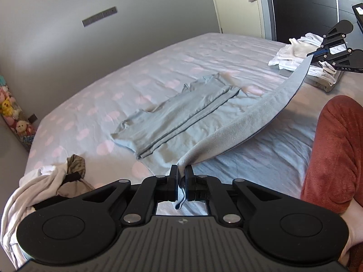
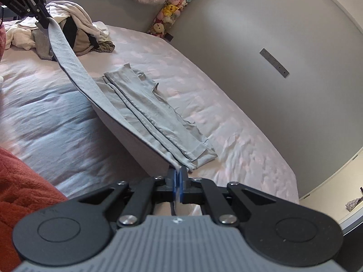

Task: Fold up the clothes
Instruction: 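Lift the hem with both grippers and fold it over toward the collar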

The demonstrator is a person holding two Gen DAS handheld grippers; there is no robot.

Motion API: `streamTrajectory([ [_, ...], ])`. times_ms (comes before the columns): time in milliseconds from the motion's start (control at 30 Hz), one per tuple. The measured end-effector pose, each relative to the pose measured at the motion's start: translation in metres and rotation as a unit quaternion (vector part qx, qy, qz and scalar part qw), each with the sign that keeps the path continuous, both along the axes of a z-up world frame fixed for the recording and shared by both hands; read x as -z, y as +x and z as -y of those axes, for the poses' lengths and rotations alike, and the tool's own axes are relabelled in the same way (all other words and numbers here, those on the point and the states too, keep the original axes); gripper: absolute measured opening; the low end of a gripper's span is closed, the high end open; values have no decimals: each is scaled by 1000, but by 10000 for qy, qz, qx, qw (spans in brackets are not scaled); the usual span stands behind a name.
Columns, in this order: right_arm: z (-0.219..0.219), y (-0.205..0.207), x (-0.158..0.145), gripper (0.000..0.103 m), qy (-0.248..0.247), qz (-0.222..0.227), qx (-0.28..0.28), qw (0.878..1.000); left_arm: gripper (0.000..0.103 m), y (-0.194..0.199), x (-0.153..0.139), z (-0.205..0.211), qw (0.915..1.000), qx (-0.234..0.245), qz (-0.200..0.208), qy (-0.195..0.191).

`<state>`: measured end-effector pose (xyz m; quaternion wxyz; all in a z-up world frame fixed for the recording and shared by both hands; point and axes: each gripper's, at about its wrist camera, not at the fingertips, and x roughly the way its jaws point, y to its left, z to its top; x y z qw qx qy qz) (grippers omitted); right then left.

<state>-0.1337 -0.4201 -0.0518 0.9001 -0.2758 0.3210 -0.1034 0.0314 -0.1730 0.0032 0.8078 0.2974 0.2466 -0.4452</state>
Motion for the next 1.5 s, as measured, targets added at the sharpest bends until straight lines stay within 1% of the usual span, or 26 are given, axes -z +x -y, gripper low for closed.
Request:
streamTrajectory([
  [133, -17, -23, -11, 3, -123, 138, -32, 9998, 3, -17, -9, -10, 9998, 10, 190, -62],
  [367, -38, -45, -30, 3, -354, 264, -97, 9990, 3, -36, -28, -29, 9990, 42, 385, -200],
  [500, -52, -61, -40, 3, -399, 316, -117, 9986, 3, -52, -37, -42, 9989, 62, 421, -206],
  [667, -69, -83, -50, 3, -413, 458, -72, 9981, 2, -69, -48, -61, 9986, -17, 374, -364],
  [767, -74, -88, -51, 3, -370, 514, -43, 9980, 2, -67, -51, -65, 9984, -79, 331, -454],
  [833, -72, -81, -49, 3, -334, 521, -7, 9981, 2, -62, -50, -62, 9982, -112, 335, -476],
  [967, -64, -64, -44, 3, -296, 498, 77, 9983, 2, -48, -42, -49, 9984, -88, 399, -389],
  [1100, -50, -40, -42, 3, -273, 449, 131, 9985, 2, -24, -40, -35, 9988, -30, 380, -297],
  [1200, -34, -16, -46, 3, -158, 500, 187, 9985, 2, -3, -41, -21, 9990, -9, 416, -173],
  [1300, -17, 15, -49, 3, -142, 522, 250, 9982, 2, 25, -41, -1, 9992, -7, 408, -47],
  [1400, 3, 45, -49, 3, -129, 473, 304, 9983, 2, 52, -41, 18, 9992, -5, 400, 78],
  [1500, 26, 76, -47, 3, -64, 385, 335, 9987, 2, 82, -38, 38, 9994, -33, 307, 176],
])
